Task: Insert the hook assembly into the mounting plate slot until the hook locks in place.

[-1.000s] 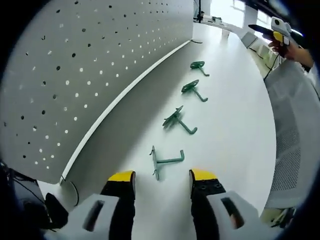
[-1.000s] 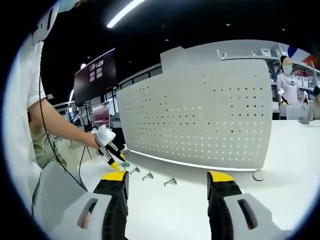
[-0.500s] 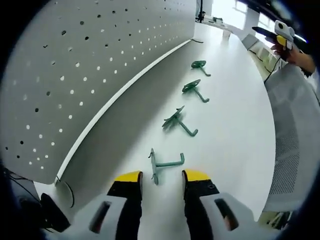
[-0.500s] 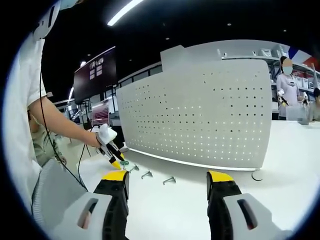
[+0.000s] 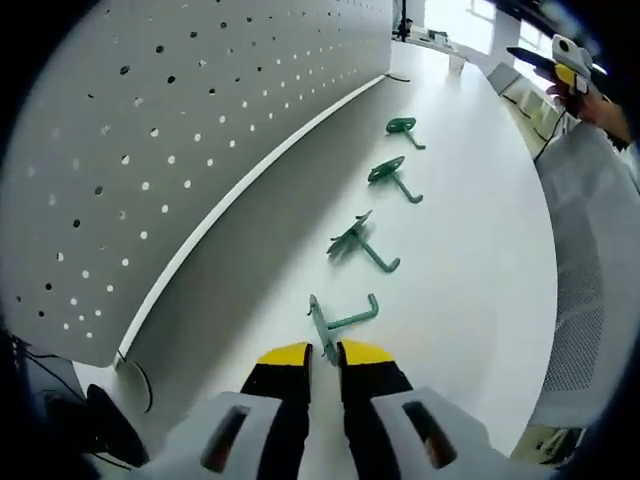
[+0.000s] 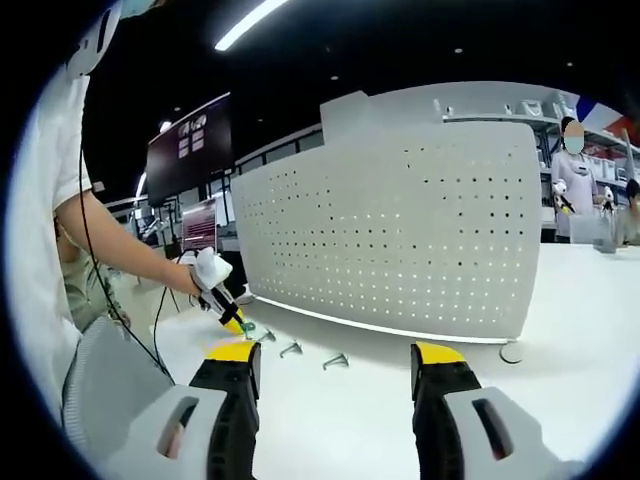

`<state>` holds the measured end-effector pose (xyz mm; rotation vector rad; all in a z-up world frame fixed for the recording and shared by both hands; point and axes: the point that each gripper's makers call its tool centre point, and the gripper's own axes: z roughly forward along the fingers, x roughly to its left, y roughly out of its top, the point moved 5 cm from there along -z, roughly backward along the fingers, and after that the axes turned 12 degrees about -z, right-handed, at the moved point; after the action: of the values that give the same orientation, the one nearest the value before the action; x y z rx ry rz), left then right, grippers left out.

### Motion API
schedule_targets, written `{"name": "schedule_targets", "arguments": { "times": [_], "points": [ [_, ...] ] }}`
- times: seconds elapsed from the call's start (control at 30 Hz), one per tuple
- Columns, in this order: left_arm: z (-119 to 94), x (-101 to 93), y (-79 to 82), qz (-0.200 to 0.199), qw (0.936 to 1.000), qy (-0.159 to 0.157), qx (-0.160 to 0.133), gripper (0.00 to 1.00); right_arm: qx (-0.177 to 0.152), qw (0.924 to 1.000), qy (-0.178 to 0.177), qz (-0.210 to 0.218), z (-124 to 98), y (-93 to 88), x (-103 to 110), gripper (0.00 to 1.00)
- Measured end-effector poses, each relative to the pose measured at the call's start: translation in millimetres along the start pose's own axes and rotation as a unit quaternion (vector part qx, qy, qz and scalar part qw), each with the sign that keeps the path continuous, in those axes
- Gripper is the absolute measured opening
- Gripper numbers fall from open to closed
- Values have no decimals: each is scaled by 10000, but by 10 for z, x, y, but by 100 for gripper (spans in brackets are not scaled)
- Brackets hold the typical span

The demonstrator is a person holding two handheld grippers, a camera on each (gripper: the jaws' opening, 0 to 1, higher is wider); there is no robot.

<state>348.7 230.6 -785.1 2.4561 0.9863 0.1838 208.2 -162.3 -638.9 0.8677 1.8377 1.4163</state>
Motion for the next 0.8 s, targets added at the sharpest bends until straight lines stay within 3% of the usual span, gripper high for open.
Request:
{"name": "schedule_targets", "arguments": {
  "times": [0.23, 0.8],
  "points": [
    [-2, 24, 9, -41, 9999, 163, 34, 6, -20, 10000, 22, -9, 12, 22, -11, 58],
    [6, 37, 13, -125, 9997, 215, -4, 2, -21, 10000, 5, 31, -3, 17, -19, 58]
  ]
}}
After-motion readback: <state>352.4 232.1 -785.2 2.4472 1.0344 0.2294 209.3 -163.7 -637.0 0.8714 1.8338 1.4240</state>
